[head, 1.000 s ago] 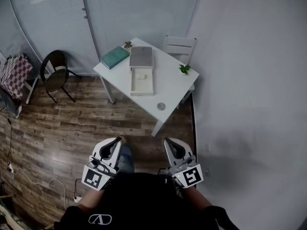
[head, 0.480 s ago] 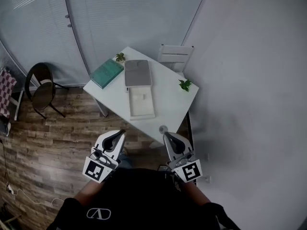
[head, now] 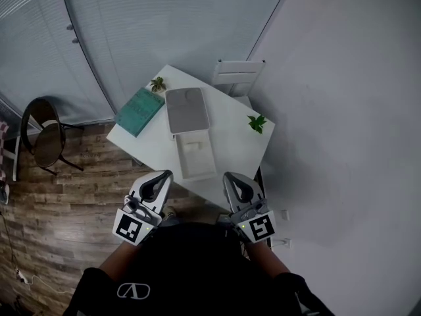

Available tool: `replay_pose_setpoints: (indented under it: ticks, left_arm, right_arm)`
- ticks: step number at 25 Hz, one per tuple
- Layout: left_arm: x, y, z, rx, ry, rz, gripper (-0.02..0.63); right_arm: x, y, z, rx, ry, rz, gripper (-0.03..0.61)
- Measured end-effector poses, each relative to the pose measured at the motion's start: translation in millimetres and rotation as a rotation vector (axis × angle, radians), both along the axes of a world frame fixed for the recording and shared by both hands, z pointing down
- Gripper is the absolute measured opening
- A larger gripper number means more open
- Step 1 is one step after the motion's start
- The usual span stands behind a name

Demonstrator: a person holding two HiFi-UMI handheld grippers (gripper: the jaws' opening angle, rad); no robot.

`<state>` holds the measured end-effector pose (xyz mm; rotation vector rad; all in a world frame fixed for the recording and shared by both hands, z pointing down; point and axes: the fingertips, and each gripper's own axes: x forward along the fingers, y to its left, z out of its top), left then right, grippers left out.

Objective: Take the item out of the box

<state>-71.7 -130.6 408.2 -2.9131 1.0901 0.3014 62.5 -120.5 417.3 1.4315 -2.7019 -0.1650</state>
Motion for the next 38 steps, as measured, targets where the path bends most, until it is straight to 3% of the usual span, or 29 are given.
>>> replay_pose_setpoints:
  ticks: [19,20,21,22,25,31,38]
  left_arm:
    - [20,-34,3,-0.043,-0.033,-0.122,0.008]
    - [19,-33,4,-0.046,-0.034,-0.127,0.008]
    - [19,-32,4,-0.048,-0.035,-0.131,0.006]
    - [18,-32,5,-0.049,-0.035,-0.135,0.008]
    - [17,-31,6,-0.054,-0.034,-0.143,0.008]
    - [15,-28,7,-0.053,-0.033,-0.159,0.006]
    - [-1,-17,19,-0.083,-0.031,-0.211,0.008]
  right_arm:
    - [1,-65,16,-0.022,-0.002,-0.183,0.008]
    - [-1,-67,13,0.002,0.002,-0.183,0.093]
    - [-3,-69,10,0.032,0.011,-0.177,0.452]
    - [-4,-71,8,0.055,0.033,-0.173,0.584]
    - [-8,-73,15,0.048,0.150,-0.195,0.586]
    - [-10,-91,39,-0.017,0.272,-0.267,0.584]
    - [-13,-130,104,-0.055,0.585,-0.389,0.572]
